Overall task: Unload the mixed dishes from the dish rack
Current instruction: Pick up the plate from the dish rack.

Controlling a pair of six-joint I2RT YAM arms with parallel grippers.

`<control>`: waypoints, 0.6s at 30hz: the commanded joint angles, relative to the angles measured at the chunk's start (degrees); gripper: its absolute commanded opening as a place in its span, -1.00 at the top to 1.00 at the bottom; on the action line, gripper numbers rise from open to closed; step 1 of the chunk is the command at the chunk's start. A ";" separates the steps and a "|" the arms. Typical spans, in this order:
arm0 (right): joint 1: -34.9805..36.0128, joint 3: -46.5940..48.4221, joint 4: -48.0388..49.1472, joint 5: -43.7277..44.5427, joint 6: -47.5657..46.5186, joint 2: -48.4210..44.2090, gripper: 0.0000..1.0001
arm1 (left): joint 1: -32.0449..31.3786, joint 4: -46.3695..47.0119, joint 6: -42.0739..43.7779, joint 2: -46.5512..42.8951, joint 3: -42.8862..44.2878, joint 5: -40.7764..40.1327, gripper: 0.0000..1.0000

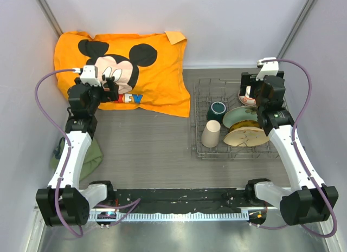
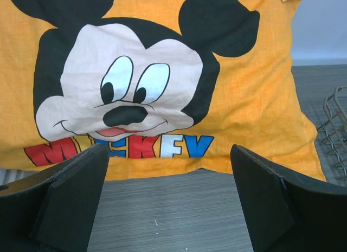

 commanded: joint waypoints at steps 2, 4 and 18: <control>0.31 0.00 1.68 -0.11 -0.31 -2.09 -0.98 | -0.09 0.31 0.02 -1.46 1.70 1.09 -0.99; 0.22 0.00 1.59 -0.11 -0.23 -2.09 -0.98 | -0.09 0.39 0.11 -1.37 1.70 1.09 -0.99; 0.31 2.37 -2.35 -2.05 -1.89 -0.43 -0.99 | -0.17 -7.86 1.25 1.97 6.97 4.07 -0.99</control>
